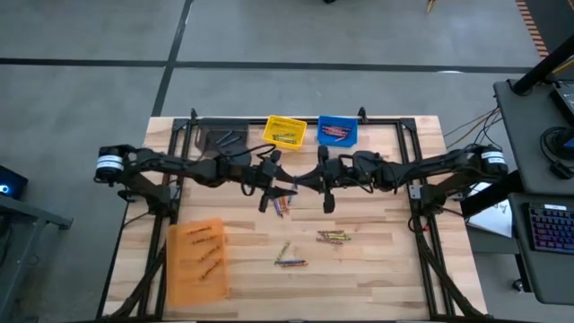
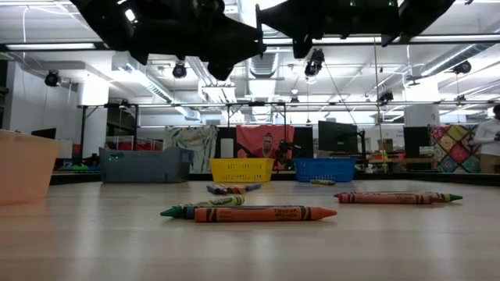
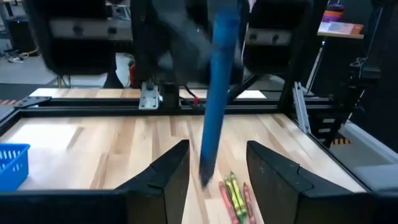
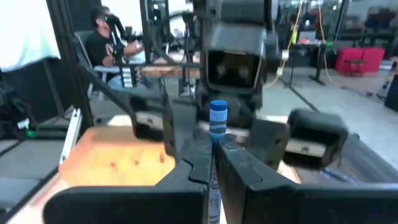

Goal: Sort crayons
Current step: Put the blue crayon into the black bin

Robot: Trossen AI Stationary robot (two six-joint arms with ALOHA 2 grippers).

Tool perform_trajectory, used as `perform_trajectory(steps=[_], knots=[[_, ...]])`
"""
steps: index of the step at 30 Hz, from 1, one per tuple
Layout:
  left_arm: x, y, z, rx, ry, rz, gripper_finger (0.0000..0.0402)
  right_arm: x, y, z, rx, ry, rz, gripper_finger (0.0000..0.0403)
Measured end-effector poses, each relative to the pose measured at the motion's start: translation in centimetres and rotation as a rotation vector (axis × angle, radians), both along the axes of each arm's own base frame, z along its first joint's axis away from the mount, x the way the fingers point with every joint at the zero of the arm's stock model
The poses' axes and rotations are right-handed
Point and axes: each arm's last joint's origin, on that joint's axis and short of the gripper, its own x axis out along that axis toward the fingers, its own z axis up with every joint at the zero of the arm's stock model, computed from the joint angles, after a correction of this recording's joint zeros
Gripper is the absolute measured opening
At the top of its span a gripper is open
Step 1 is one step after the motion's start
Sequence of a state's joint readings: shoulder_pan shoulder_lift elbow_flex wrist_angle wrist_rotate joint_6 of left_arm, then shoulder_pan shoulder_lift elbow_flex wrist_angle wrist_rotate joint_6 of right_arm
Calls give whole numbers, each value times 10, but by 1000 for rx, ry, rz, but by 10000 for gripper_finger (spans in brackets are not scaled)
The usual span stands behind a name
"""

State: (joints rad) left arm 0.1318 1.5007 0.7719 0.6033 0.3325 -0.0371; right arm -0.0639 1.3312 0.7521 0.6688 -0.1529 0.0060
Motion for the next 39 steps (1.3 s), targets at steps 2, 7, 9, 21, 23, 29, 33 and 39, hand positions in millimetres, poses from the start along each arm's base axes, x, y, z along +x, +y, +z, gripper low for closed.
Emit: perform_trajectory(steps=[2, 7, 9, 21, 23, 29, 33, 39], knots=[[2, 0, 1, -3, -4, 0, 139, 0, 0, -1, -5, 4, 5, 8], [3, 0, 4, -4, -19, 2, 116, 0, 0, 0, -26, 2, 8, 8], [3, 1, 6, -3, -25, 7, 97, 0, 0, -1, -33, 4, 9, 9], [3, 4, 5, -28, -6, 21, 6, -1, -2, -1, 27, 31, -3, 55], [1, 6, 5, -30, 13, 29, 3, -3, -3, -1, 41, 41, -8, 78], [-15, 17, 14, -39, 100, 86, 3, -11, -12, 10, 63, 88, -41, 129], [-33, 34, 28, 4, 289, 218, 3, -14, -19, 13, 77, 145, -140, 145], [-60, 61, 56, 222, 664, 453, 2, -15, -22, 16, 27, 233, -245, 146]])
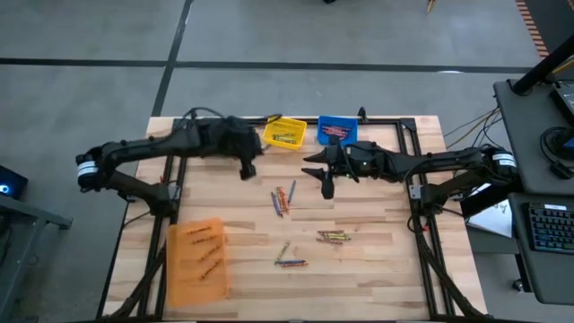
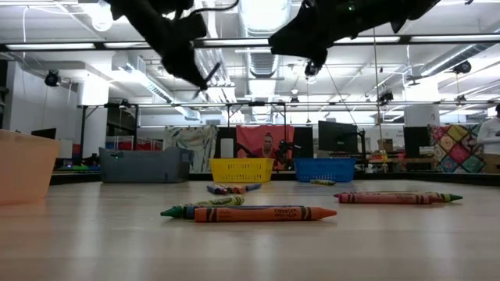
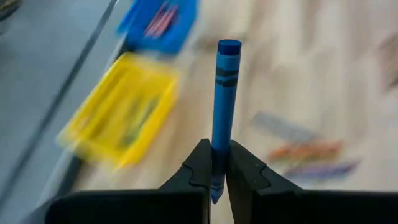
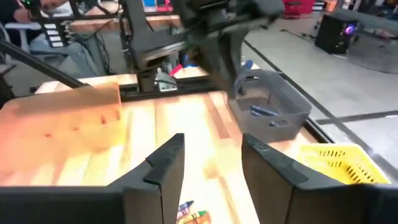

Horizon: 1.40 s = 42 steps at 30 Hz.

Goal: Sort crayons
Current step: Put the blue crayon into the black bin

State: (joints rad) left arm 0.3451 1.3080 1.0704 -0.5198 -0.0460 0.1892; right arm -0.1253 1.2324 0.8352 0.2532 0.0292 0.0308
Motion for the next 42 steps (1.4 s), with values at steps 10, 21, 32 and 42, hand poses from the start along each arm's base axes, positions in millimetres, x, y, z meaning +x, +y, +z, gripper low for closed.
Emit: perform_trajectory(steps=[10, 21, 32, 42], knots=[[-41, 73, 14, 54, 295, 127, 2, -1, 0, -3, -31, 47, 9, 139], [-61, 139, -30, -148, 569, 241, 2, -2, 0, -6, -71, 94, 20, 135], [-56, 165, -85, -209, 822, 221, 2, -2, 0, -8, -76, 115, 24, 143], [-56, 172, -102, -160, 947, 273, 42, -3, 0, -10, -51, 129, 17, 139]])
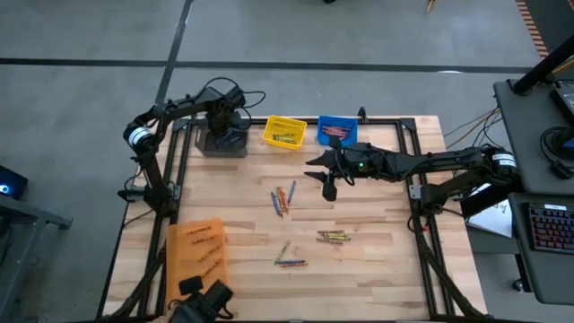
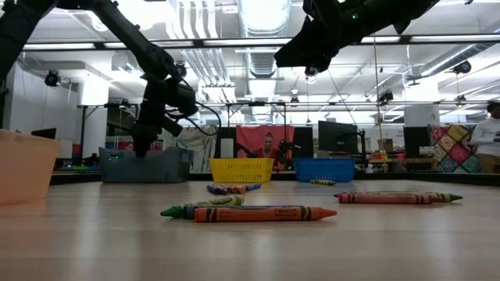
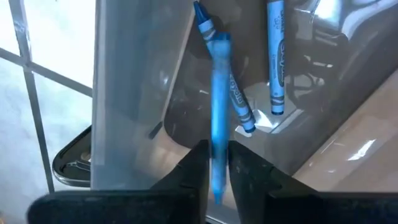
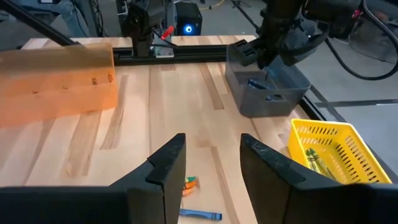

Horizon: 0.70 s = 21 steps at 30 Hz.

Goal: Sort crayons
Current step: Put the blue crayon into the black bin, then put the green crayon into the yellow bin

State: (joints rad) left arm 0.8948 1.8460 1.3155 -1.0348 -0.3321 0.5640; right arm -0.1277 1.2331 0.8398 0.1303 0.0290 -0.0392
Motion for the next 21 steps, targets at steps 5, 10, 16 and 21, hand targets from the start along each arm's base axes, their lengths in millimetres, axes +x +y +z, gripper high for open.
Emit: perform_trajectory(steps=[5, 10, 16, 21], knots=[[0, 0, 0, 3, -2, 2, 65, 0, 0, 0, 14, -1, -5, 144], [1, 1, 6, 30, -25, 53, 76, 0, -2, 0, 73, -8, -35, 147], [9, -2, 34, 61, -190, 149, 77, -2, -9, -2, 140, -6, -156, 135], [20, -20, 61, 5, -472, 154, 77, -2, -9, -2, 137, -6, -155, 126]])
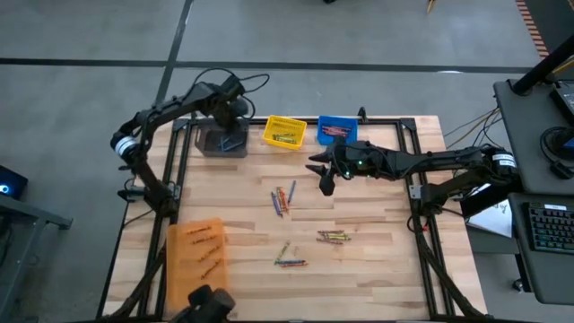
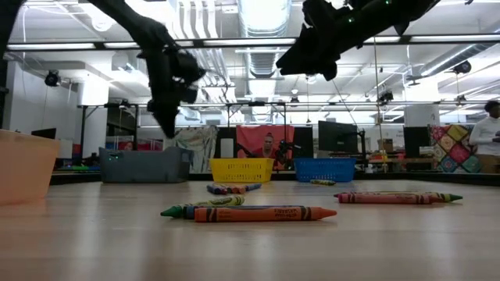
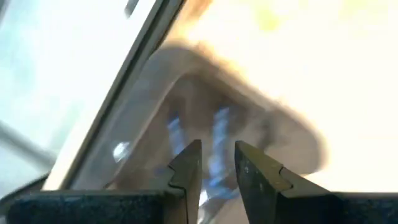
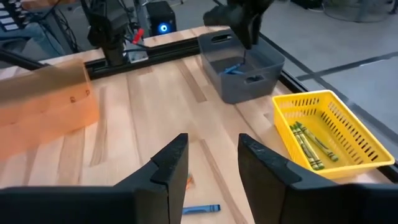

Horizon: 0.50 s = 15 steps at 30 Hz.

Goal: Sort crayons
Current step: Put the green crayon into the yellow bin

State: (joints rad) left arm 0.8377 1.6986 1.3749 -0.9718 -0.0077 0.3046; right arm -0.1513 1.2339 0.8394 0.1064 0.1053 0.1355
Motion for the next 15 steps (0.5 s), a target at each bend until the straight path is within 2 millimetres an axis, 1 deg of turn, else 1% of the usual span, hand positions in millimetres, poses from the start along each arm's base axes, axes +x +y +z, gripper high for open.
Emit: perform_trajectory(steps=[2, 7, 12, 15], knots=[[4, -11, 9, 1, -79, -14, 77, 0, 0, 0, -1, 1, 1, 123], [13, -44, 33, 79, -213, -49, 77, 1, 0, 6, -2, 4, 1, 121], [17, -84, 47, 158, -375, -113, 77, 6, -1, 7, 5, 72, 3, 121], [15, -107, 52, 193, -487, -143, 77, 12, -2, 7, 19, 115, -2, 117]])
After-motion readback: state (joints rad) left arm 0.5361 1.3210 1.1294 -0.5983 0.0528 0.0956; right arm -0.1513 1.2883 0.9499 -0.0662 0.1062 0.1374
